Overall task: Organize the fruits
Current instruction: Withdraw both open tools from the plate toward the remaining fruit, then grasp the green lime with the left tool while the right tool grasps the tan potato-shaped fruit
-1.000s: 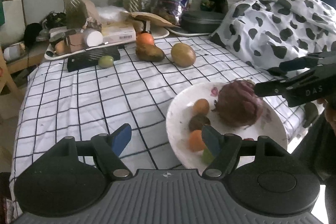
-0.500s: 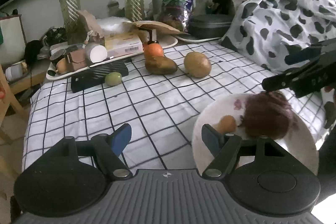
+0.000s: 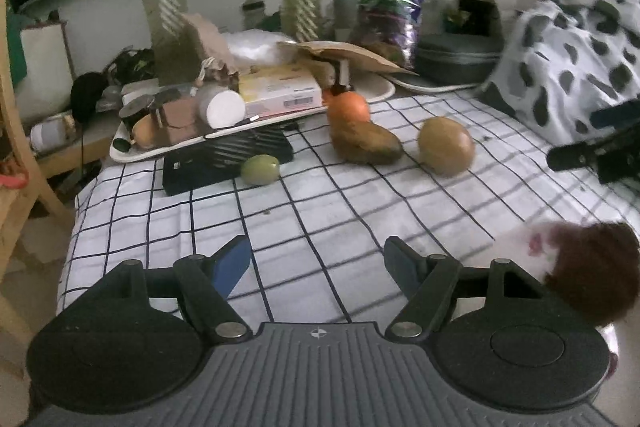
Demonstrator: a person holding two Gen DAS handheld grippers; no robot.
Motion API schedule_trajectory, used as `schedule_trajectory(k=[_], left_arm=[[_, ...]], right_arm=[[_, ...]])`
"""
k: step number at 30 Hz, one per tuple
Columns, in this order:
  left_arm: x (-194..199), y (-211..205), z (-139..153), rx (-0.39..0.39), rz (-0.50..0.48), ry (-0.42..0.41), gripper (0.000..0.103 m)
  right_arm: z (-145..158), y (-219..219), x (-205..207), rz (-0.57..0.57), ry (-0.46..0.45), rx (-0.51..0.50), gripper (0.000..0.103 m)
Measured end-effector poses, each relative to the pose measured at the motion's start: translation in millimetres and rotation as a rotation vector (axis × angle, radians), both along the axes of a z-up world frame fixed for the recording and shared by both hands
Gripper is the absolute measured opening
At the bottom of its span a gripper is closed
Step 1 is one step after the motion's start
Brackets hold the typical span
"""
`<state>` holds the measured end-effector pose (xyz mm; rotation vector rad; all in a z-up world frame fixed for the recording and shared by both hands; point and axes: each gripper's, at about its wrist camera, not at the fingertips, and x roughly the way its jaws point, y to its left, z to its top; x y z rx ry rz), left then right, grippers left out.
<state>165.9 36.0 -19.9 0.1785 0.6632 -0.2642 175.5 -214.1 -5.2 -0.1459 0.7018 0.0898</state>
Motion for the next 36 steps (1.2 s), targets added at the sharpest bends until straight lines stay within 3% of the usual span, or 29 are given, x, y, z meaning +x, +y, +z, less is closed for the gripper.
schedule_trajectory(k=[16,26,28,36], left_arm=[[71,2,-20,0.012,0.089,-0.009,0.072],[109,4,-28,-0.037,0.121,-0.004,0.071],[116,6,-31,-0.053,0.124,0.008,0.062],[135,9,-41,-0.081,0.122,0.038,0.054]], right_arm=[[-7,9,51,0.114,0.051,0.02,0.103],[-16,14,79,0.171,0.084,0.045,0.103],[-17,15,83,0.181,0.088,0.045,0.103],[-25,21,100,0.211,0.109,0.028,0.103]])
